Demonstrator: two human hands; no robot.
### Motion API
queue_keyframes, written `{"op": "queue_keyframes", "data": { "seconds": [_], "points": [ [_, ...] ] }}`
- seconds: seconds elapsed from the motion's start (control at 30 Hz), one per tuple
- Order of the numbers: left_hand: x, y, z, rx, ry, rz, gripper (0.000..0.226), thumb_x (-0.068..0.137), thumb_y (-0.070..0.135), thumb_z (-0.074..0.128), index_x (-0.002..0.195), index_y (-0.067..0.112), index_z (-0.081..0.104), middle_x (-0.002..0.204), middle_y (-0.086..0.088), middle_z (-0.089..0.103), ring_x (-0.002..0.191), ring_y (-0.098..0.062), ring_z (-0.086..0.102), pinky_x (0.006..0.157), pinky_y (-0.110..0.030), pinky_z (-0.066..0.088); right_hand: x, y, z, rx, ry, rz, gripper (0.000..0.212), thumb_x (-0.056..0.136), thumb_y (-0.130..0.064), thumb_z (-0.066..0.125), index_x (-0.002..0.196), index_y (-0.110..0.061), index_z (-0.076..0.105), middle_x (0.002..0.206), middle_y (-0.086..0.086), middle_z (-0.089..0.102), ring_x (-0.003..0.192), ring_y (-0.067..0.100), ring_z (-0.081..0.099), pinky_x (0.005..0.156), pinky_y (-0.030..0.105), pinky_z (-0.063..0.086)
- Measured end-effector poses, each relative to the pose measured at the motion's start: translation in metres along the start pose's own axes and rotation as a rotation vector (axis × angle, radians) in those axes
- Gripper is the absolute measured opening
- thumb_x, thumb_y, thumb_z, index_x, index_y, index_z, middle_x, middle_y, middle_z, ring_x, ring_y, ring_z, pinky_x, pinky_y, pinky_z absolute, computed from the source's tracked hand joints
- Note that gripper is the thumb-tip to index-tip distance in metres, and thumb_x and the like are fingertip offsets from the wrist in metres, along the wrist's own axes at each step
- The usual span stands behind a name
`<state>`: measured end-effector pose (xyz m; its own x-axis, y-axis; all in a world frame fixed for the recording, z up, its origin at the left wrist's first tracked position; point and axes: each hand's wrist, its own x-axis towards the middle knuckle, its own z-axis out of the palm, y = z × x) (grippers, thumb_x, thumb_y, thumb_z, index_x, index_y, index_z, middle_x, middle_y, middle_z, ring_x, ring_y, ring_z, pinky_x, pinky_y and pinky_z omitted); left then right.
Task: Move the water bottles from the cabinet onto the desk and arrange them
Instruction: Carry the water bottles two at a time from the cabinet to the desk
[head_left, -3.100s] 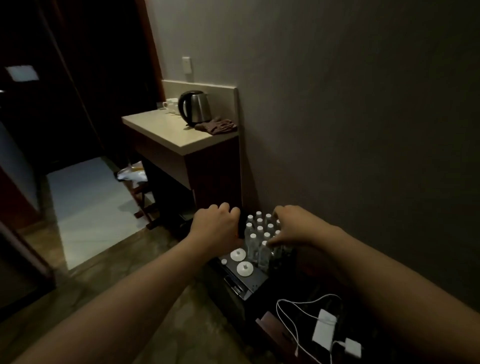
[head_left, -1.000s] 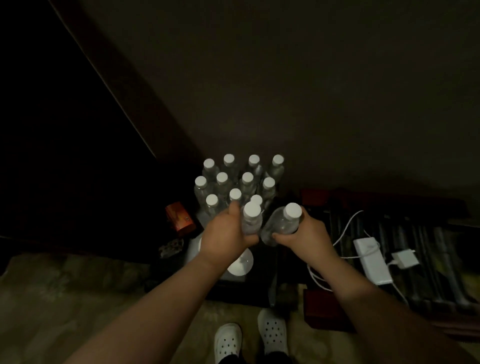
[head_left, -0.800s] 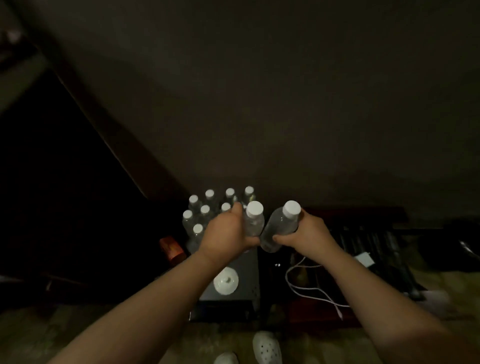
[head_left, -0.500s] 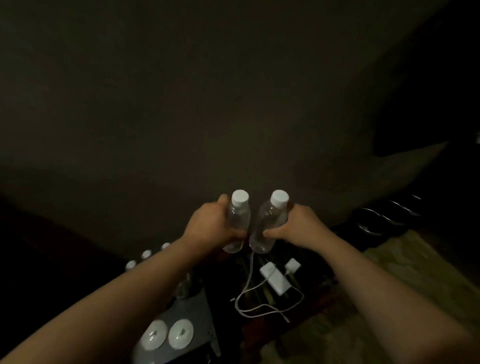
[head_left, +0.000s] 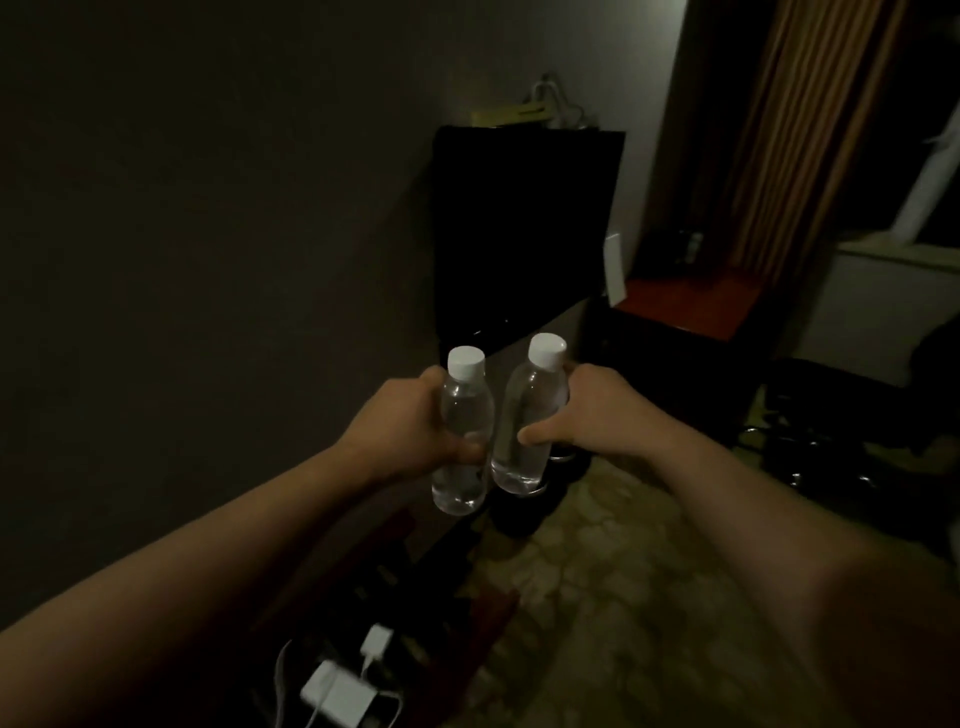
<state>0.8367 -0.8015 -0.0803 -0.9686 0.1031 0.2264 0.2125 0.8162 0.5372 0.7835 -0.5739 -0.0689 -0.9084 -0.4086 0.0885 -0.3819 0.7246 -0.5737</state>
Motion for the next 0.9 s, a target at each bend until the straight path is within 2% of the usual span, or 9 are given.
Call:
{"op": "queue_keyframes", "data": {
  "seconds": [0.1,0.27,0.4,0.47,0.53,0.6,0.7,0.83,0.9],
  "points": [
    [0.058,0.052,0.031,-0.031,-0.004,0.087,0.076,0.05,0.068,0.071,0.113,0.028,0.057,0.098,0.011,0.066,0.089,-0.01,0.064,0.079,-0.038,0.057,0.0,0.048,-0.062,-0.039,0.042,-0.003,0.035,0.065,-0.049,0.082,0.091,-0.029,0.069,0.087,-0.011,0.071,0.079,0.002,0.065,0.074,0.03,0.057],
    [0.151,0.118,0.081,-0.101,-0.016,0.186,0.063,0.059,0.056,0.079,0.111,0.029,0.059,0.101,0.012,0.067,0.094,-0.008,0.064,0.083,-0.036,0.056,0.006,0.122,-0.146,-0.099,0.087,0.044,0.042,0.069,-0.046,0.083,0.101,-0.024,0.066,0.095,-0.008,0.069,0.089,0.008,0.065,0.081,0.033,0.054],
    [0.221,0.159,0.119,-0.137,-0.035,0.265,0.053,0.06,0.052,0.08,0.104,0.036,0.056,0.094,0.017,0.064,0.087,0.001,0.061,0.069,-0.018,0.047,0.025,0.176,-0.195,-0.112,0.128,0.079,0.044,0.072,-0.039,0.082,0.108,-0.021,0.064,0.103,-0.005,0.068,0.095,0.013,0.064,0.087,0.039,0.053],
    [0.258,0.176,0.136,-0.135,-0.056,0.289,0.053,0.058,0.055,0.078,0.102,0.037,0.055,0.092,0.019,0.062,0.085,0.004,0.058,0.067,-0.015,0.042,0.04,0.206,-0.216,-0.102,0.151,0.117,0.047,0.072,-0.037,0.082,0.112,-0.02,0.063,0.106,-0.002,0.067,0.096,0.015,0.065,0.085,0.04,0.055],
    [0.296,0.187,0.154,-0.139,-0.081,0.309,0.056,0.056,0.058,0.076,0.103,0.035,0.057,0.094,0.018,0.062,0.086,0.002,0.059,0.069,-0.018,0.045,0.06,0.241,-0.233,0.006,0.169,0.17,0.05,0.072,-0.03,0.084,0.115,-0.02,0.061,0.106,-0.002,0.067,0.093,0.013,0.067,0.075,0.036,0.061],
    [0.336,0.197,0.173,-0.144,-0.095,0.336,0.054,0.051,0.062,0.073,0.098,0.041,0.057,0.093,0.019,0.062,0.085,0.002,0.059,0.07,-0.02,0.048,0.083,0.277,-0.248,0.102,0.189,0.218,0.054,0.07,-0.025,0.086,0.117,-0.022,0.059,0.106,-0.003,0.066,0.09,0.013,0.069,0.065,0.029,0.061],
    [0.407,0.208,0.2,-0.152,-0.112,0.382,0.045,0.051,0.059,0.076,0.087,0.046,0.052,0.088,0.021,0.062,0.082,0.004,0.059,0.066,-0.018,0.045,0.125,0.331,-0.275,0.146,0.219,0.249,0.053,0.069,-0.024,0.086,0.115,-0.024,0.059,0.106,-0.004,0.066,0.09,0.013,0.069,0.063,0.025,0.059],
    [0.515,0.222,0.231,-0.165,-0.125,0.434,0.058,0.049,0.063,0.075,0.098,0.037,0.059,0.091,0.017,0.066,0.084,0.001,0.062,0.071,-0.023,0.052,0.192,0.397,-0.319,0.134,0.284,0.288,0.052,0.064,-0.028,0.089,0.109,-0.028,0.061,0.103,-0.004,0.067,0.088,0.014,0.07,0.063,0.028,0.061],
    [0.566,0.234,0.243,-0.194,-0.141,0.46,0.057,0.048,0.064,0.074,0.097,0.037,0.062,0.091,0.017,0.066,0.084,0.001,0.063,0.071,-0.023,0.052,0.226,0.425,-0.343,0.131,0.333,0.331,0.054,0.062,-0.027,0.09,0.108,-0.026,0.061,0.102,-0.002,0.067,0.088,0.015,0.07,0.061,0.028,0.06]
  ]
}}
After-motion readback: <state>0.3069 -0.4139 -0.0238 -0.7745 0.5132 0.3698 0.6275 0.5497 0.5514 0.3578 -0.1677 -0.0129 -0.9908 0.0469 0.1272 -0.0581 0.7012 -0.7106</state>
